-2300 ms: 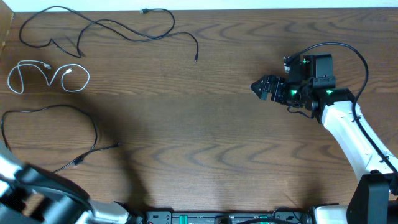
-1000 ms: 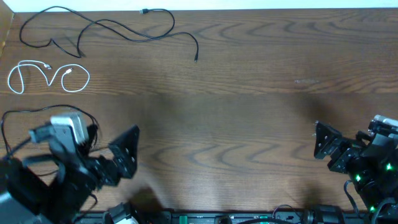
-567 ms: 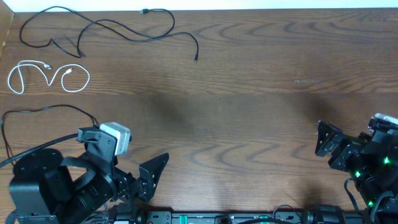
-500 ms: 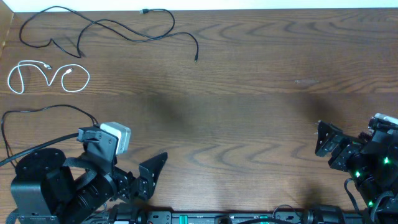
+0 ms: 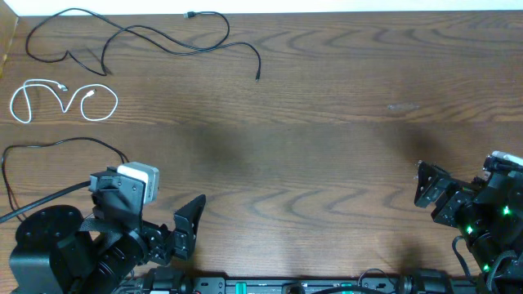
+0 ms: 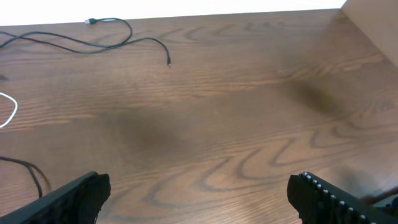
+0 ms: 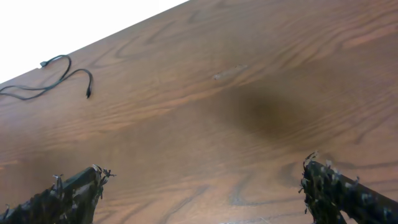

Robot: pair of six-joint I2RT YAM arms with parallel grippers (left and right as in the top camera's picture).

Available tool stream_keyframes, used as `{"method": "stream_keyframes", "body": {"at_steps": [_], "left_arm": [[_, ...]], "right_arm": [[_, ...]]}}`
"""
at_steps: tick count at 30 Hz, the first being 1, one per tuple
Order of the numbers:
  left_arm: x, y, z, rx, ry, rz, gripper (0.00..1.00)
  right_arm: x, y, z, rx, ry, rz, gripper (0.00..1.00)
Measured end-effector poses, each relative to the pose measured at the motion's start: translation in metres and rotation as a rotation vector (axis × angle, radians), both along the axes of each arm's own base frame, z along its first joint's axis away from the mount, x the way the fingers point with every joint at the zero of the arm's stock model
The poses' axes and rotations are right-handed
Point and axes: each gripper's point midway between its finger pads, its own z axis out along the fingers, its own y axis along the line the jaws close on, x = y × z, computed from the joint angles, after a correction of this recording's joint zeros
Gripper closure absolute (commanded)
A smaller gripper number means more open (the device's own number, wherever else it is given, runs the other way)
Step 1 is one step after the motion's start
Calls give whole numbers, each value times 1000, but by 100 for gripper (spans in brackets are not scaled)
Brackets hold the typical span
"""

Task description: Untangle cables

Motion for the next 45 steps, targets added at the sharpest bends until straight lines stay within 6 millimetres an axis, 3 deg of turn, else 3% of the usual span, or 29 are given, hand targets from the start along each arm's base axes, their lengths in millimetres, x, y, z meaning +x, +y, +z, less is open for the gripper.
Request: {"method": "stream_keyframes", "body": {"at_steps": [17,32,38,45], "left_arm": [[0,2,-2,8,6,11,3],[0,2,-2,8,7,11,3],[0,2,-2,8,7,11,3],[0,2,-2,9,8,11,3]], "right_arm": [[-1,0,-2,1,8,0,1],[-24,-6,-30,-41,157,-18,1],[-27,-9,-32,-56,161,-27,1],[-7,-8,-52,-78,14,-12,1]]}}
